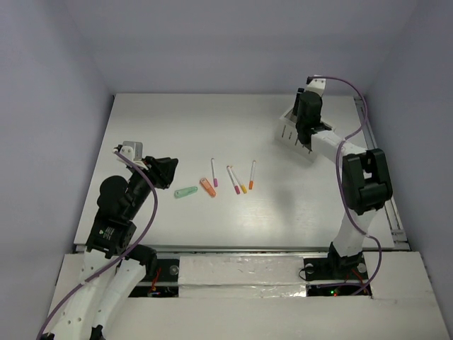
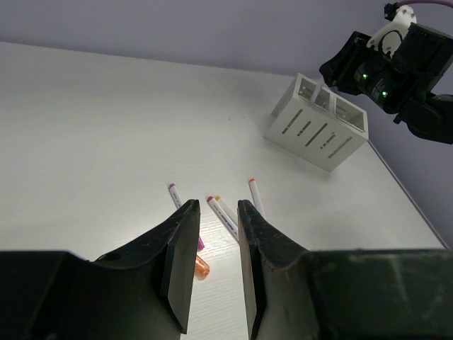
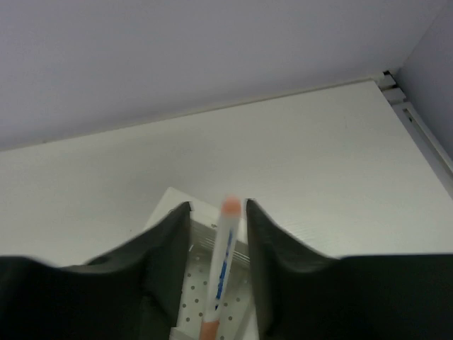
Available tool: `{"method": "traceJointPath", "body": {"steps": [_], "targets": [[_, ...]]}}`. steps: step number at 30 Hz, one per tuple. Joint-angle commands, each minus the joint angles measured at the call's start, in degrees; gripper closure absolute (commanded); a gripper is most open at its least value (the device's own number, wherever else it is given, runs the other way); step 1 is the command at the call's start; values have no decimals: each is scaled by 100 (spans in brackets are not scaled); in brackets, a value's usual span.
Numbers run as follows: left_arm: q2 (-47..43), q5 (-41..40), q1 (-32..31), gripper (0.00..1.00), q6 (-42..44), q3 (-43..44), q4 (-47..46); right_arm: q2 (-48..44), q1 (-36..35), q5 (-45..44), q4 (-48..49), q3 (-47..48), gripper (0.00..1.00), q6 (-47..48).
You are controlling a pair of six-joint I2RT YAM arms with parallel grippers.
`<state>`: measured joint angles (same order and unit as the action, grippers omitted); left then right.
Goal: Sort the stationery into containers
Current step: Place the pen in the storage box, then pick up the pen from the center of the board.
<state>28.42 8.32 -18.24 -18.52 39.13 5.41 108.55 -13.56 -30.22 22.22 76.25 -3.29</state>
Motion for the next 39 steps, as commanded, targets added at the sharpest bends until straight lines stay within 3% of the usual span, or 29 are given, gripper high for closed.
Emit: {"method": "traceJointPath", "body": {"steps": [1, 5, 8, 9, 10, 11, 12, 18, 21, 22, 25, 29, 36, 39], "targets": [[-4, 12, 31, 75, 51, 138, -312, -624, -32, 200, 609, -75, 54, -110], [-30, 12, 31, 74, 33, 129, -304, -1037, -32, 621, 284, 12, 34, -312], [-39, 12, 31, 74, 42, 130, -304, -1336, -190, 841, -146, 31, 33, -514], [-39, 21, 31, 74, 33, 138, -312, -1459, -260, 920, -287, 13, 38, -584], [-39, 21, 31, 74, 42, 130, -312, -1512, -322, 1069, -471, 13, 66, -663], [-56, 21, 31, 74, 33, 138, -304, -1530, -488, 1445, -1012, 39, 79, -882], [-56, 21, 31, 74, 42, 138, -312, -1530, -603, 1527, -1348, 118, 99, -1014], [-74, -15, 31, 74, 42, 129, -286, -1355, -1482, 1914, -2379, -469, 100, -1709], [-74, 12, 31, 74, 42, 129, -295, -1179, -1694, 1976, -2450, -786, 72, -1920], [-74, 21, 31, 74, 42, 129, -295, -1144, -1763, 2011, -2468, -839, 51, -1947], [-65, 12, 31, 74, 33, 129, -295, -915, -1816, 2020, -2757, -813, 33, -2018], [-74, 21, 31, 74, 42, 129, -304, -634, -1930, 2064, -3056, -717, 33, -2070], [-65, 56, 31, 73, 24, 112, -312, -230, -2036, 2134, -3320, -664, 52, -2229], [-92, 56, 31, 73, 24, 121, -313, -63, -2036, 2134, -3434, -620, 53, -2229]]}}
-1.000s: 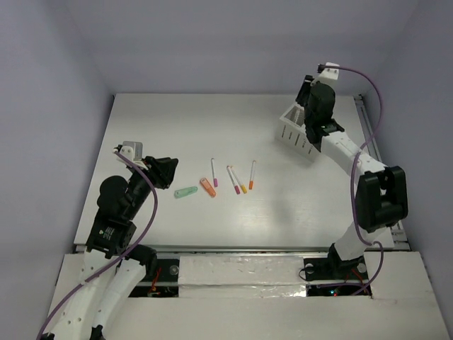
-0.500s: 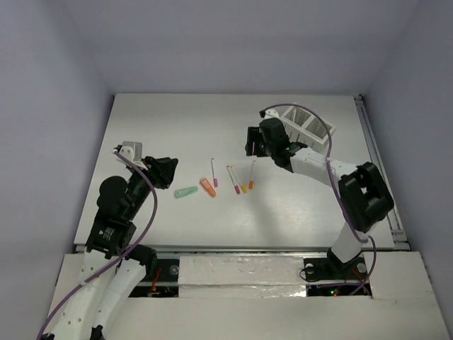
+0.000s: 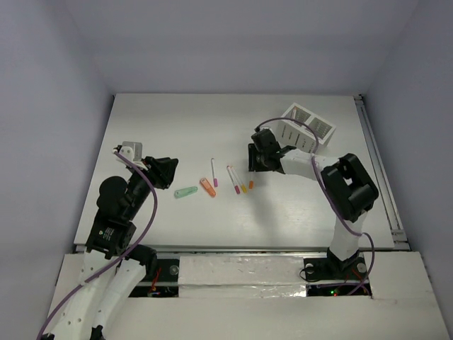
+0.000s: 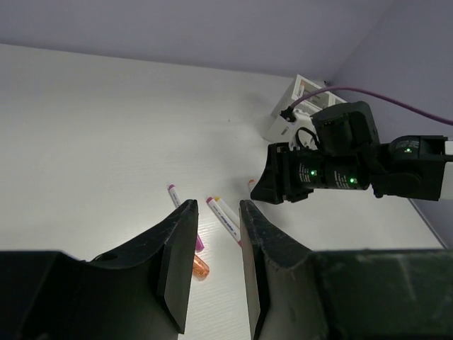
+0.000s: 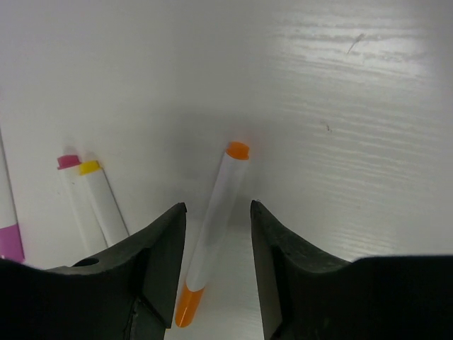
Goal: Sort the stationery into containers
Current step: Pick up the pen from the center of the board.
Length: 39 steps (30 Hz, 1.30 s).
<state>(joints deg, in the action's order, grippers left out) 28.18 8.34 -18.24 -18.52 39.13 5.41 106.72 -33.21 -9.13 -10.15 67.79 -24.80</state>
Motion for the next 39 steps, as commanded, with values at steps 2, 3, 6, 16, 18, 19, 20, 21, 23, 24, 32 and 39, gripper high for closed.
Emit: {"method": "traceJointPath", "body": {"steps": [2, 3, 6, 16, 18, 19, 20, 21, 23, 24, 32, 39], "targets": [[-76, 63, 31, 73, 33, 129, -304, 182, -71, -27, -250, 243, 53, -60], [-68, 63, 31, 73, 33, 129, -312, 218, -71, -37, -303, 261, 53, -43], [-85, 72, 31, 73, 24, 129, -312, 367, -71, -11, -391, 375, 54, -8], [-94, 63, 31, 73, 33, 165, -286, 605, -124, -511, -1050, 938, 72, 291], [-103, 63, 31, 73, 24, 165, -286, 622, -124, -616, -1181, 973, 65, 370], [-120, 63, 31, 73, 33, 165, -286, 631, -124, -625, -1217, 990, 61, 396], [-129, 63, 31, 73, 33, 165, -286, 675, -124, -634, -1261, 1008, 61, 423], [-138, 63, 31, 73, 42, 165, -295, 701, -124, -652, -1339, 1017, 60, 475], [-164, 45, 31, 73, 42, 165, -277, 824, -124, -687, -1419, 1061, 62, 537], [-173, 36, 31, 73, 51, 165, -277, 868, -124, -739, -1489, 1078, 63, 572], [-208, 10, 31, 73, 51, 165, -286, 518, -124, -933, -1130, 868, 100, 590], [-252, -122, 31, 72, 86, 165, -260, -756, -72, -1065, 11, 578, 100, 432]]}}
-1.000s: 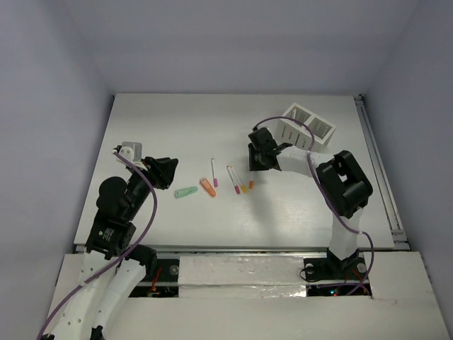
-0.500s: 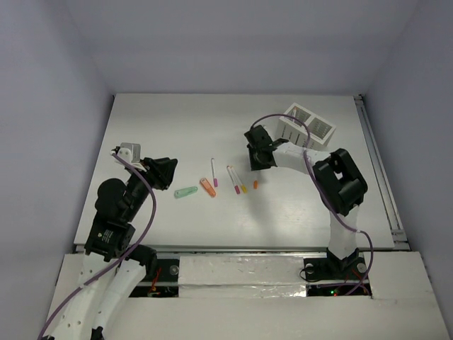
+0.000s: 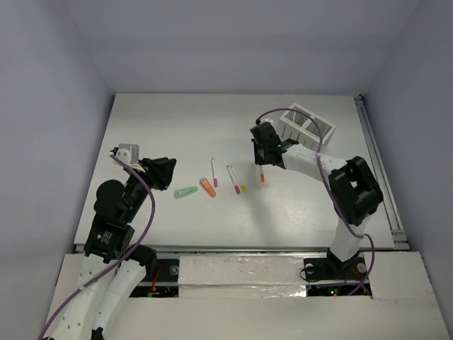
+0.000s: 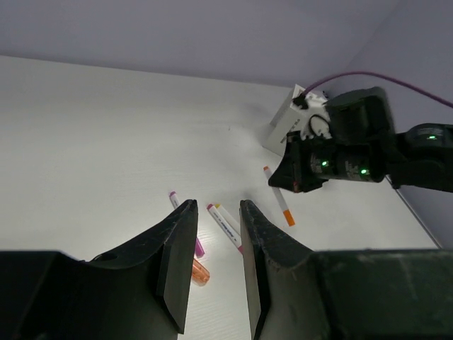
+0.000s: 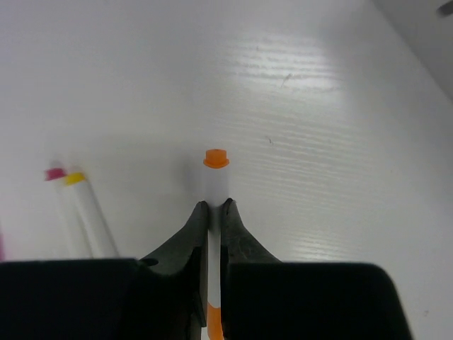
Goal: Sort the stationery into containers
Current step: Pick up the pen from the center of the board, then place the pen in the storage box.
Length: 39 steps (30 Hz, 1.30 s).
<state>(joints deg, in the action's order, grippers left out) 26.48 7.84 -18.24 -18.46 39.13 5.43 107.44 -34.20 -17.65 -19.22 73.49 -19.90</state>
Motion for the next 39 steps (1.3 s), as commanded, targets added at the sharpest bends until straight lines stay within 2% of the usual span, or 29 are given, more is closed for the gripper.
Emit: {"method": "traceJointPath", "body": {"steps": [1, 5, 10, 16, 20, 25, 30, 33, 34, 36, 39], "targets": [[-90, -72, 31, 72, 88, 165, -253, -969, 131, -186, 1042, -54, 100, -58], [-46, -54, 31, 72, 79, 165, -262, -1593, 632, -213, 1745, -81, 100, -40], [6, -2, 31, 72, 79, 165, -279, -1341, 1484, -396, 2660, 532, 100, 319], [6, -45, 31, 72, 97, 165, -262, -191, 1758, -1029, 3328, 1394, 100, 1320], [59, -54, 31, 72, 106, 165, -262, 180, 1890, -1162, 3565, 1598, 100, 1752], [85, -45, 31, 73, 114, 165, -271, 339, 1943, -1434, 4066, 1528, 100, 2270], [86, -54, 31, 72, 114, 165, -271, 296, 1943, -1452, 4154, 1335, 100, 2324], [94, -37, 84, 73, 106, 156, -271, 138, 1943, -1408, 4260, 958, 86, 2184], [103, -19, 84, 72, 106, 165, -279, 41, 1943, -1364, 4278, 887, 78, 2131], [103, -10, 84, 72, 106, 165, -280, -21, 1943, -1364, 4217, 825, 72, 2131], [94, -1, 84, 72, 106, 165, -288, -100, 1943, -1364, 3971, 903, 57, 2148]]}}
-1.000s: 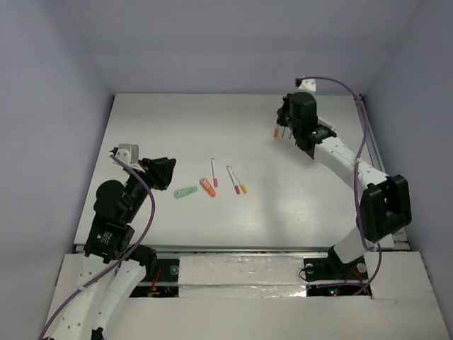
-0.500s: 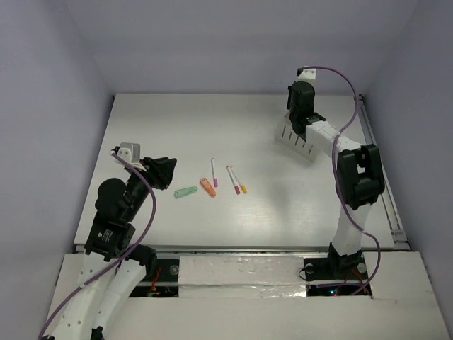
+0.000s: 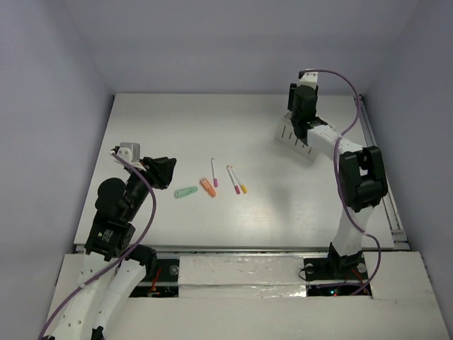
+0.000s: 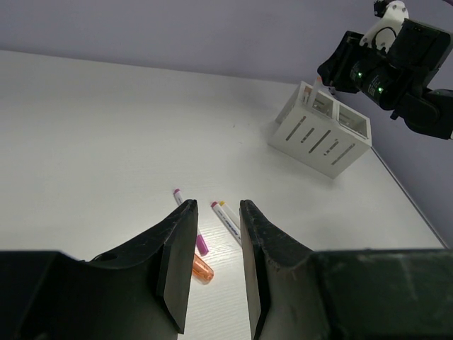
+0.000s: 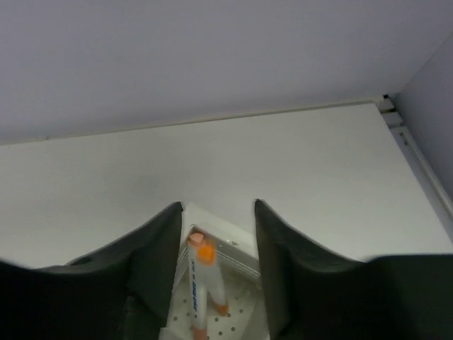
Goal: Sort the stationery into containers
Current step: Place the pen in the storage box, then pick up the pen from the center of the board.
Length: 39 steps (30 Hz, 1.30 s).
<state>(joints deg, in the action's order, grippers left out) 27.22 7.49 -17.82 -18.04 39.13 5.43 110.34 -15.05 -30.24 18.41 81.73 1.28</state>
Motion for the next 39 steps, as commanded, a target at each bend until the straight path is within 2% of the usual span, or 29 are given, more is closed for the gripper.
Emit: {"method": "traceJointPath", "body": {"steps": [1, 4, 6, 7, 9, 10, 11, 12, 15, 16, 20, 21, 24, 25, 28, 33, 39], "targets": [[20, 25, 42, 72, 64, 165, -288, -408, 28, -61, 128, 167, 45, 22], [-6, 25, 42, 72, 64, 156, -297, -601, 28, 175, -232, 255, 37, -109], [-6, 25, 42, 73, 64, 147, -288, -900, -77, 299, -416, 203, 37, -197], [-6, 42, 42, 73, 55, 156, -297, -1005, -225, 439, -470, 124, 41, -355], [-7, 42, 42, 73, 47, 147, -306, -1207, -436, 667, -941, 115, 56, -496], [-24, 42, 42, 73, 46, 147, -297, -1243, -559, 895, -1145, 123, 83, -723], [-33, 42, 42, 73, 46, 147, -297, -1270, -700, 1036, -1356, 97, 96, -839], [-50, 34, 42, 73, 46, 156, -297, -1287, -980, 1220, -1654, -25, 100, -944], [-59, -2, 42, 79, 55, 156, -288, -1261, -1481, 2037, -2024, -454, 100, -1349], [-59, -10, 42, 84, 47, 147, -288, -1200, -1579, 2388, -2087, -552, 100, -1454], [-50, -10, 42, 99, 38, 156, -280, -1016, -1992, 2804, -2587, -825, 100, -1455], [-59, -19, 42, 100, 46, 156, -271, -980, -2045, 2830, -2736, -843, 98, -1412], [-68, -19, 42, 98, 29, 156, -279, -734, -2099, 2883, -3079, -686, 73, -1367], [-77, -37, 42, 96, 38, 165, -262, -664, -2151, 2979, -3142, -650, 60, -1376], [-77, -46, 42, 93, 38, 156, -262, -427, -2274, 3270, -3326, -562, 50, -1341], [-77, 16, 42, 89, 29, 165, -288, -119, -2564, 3059, -3546, -518, 50, -1306], [-59, 42, 42, 88, 20, 147, -297, -75, -2564, 2796, -3450, -518, 56, -1359]]}}
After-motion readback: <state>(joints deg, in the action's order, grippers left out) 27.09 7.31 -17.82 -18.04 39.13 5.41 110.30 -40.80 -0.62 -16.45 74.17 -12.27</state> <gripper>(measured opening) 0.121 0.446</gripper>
